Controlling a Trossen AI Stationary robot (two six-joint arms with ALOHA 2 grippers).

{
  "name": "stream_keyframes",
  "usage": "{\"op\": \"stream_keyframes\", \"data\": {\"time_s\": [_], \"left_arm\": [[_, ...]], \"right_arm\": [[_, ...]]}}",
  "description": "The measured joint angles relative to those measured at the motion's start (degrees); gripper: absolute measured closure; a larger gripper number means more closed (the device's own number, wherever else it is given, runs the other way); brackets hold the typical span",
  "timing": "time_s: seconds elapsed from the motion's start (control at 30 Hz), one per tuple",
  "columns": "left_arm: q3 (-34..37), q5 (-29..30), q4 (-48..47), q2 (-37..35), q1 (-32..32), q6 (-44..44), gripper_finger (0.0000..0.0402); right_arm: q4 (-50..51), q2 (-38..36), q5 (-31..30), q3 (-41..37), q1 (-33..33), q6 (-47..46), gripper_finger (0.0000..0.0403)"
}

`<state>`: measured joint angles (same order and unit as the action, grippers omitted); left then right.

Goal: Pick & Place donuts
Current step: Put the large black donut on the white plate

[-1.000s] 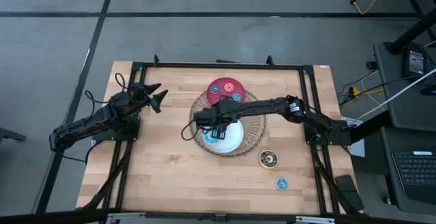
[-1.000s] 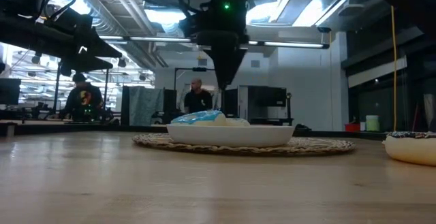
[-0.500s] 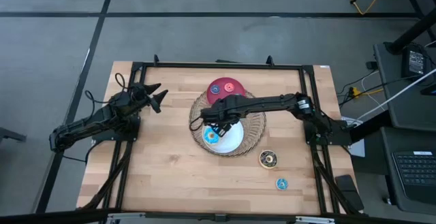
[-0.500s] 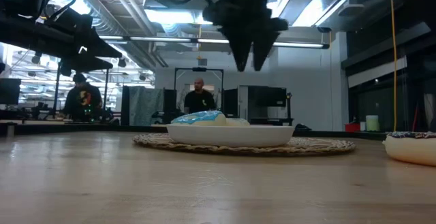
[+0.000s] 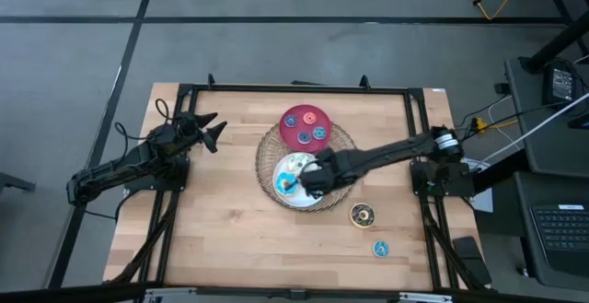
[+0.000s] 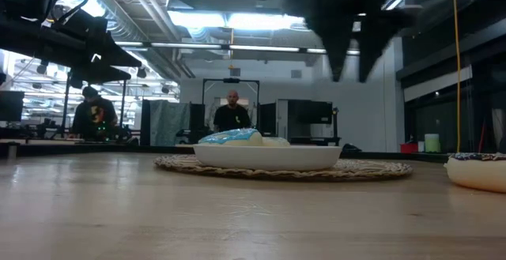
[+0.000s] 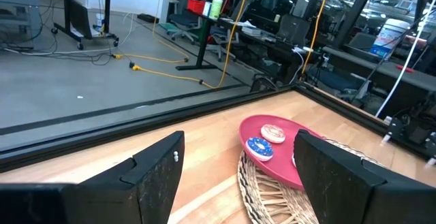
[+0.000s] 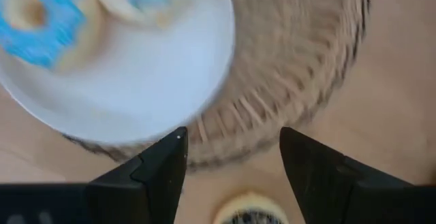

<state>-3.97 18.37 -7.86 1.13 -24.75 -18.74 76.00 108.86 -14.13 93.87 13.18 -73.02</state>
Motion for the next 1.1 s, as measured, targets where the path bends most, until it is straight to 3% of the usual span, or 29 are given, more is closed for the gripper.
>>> {"op": "stream_keyframes", "data": {"time_s": [0.67, 1.1], "left_arm": [[0.0, 0.0, -0.04, 0.0, 0.01, 0.0, 0.0135], [0.0, 0.0, -0.06, -0.02, 0.02, 0.0, 0.0135]], "right_arm": [[-9.84, -6.59, 9.8, -24.03, 15.77, -22.52, 0.0169], [-19.29, -9.23, 10.87, -34.69, 17.47, -25.74, 0.0169]]}}
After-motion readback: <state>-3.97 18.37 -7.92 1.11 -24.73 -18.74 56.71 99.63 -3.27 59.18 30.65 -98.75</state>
